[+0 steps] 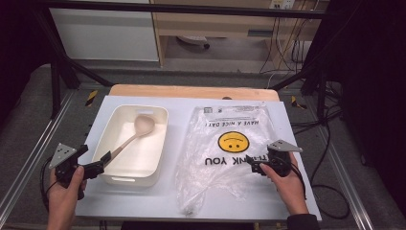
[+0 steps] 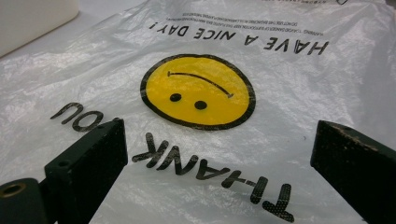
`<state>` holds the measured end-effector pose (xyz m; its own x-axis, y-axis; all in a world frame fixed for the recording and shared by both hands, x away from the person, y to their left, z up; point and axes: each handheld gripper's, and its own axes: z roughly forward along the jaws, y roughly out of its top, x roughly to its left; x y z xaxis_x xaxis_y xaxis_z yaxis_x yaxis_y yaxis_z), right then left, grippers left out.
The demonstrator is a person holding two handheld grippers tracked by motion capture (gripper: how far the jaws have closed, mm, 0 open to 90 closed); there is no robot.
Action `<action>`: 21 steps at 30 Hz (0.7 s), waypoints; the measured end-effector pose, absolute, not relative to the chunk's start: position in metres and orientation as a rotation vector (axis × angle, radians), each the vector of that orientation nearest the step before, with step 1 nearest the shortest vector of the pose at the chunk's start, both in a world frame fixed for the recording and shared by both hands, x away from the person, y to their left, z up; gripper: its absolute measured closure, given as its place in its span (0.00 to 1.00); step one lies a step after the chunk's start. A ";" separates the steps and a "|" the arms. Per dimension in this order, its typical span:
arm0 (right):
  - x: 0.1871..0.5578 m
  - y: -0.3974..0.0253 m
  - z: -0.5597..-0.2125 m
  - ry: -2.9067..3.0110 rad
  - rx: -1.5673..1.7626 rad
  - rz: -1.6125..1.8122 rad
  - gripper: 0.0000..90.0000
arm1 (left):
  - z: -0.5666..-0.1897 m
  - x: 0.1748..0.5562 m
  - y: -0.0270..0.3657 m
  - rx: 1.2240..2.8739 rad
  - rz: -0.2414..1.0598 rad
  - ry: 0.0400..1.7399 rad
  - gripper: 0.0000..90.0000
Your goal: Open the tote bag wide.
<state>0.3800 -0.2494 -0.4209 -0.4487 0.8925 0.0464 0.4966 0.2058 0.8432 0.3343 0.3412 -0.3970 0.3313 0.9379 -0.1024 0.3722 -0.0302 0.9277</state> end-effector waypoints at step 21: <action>0.400 -0.274 -0.384 1.972 1.252 1.119 0.09 | -0.399 0.336 0.341 1.609 0.729 1.222 0.08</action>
<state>0.4002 -0.2738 -0.3842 -0.4189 0.9079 -0.0126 0.4548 0.2219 0.8625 0.3361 0.3412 -0.3985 0.3212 0.9433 -0.0838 0.3741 -0.0451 0.9263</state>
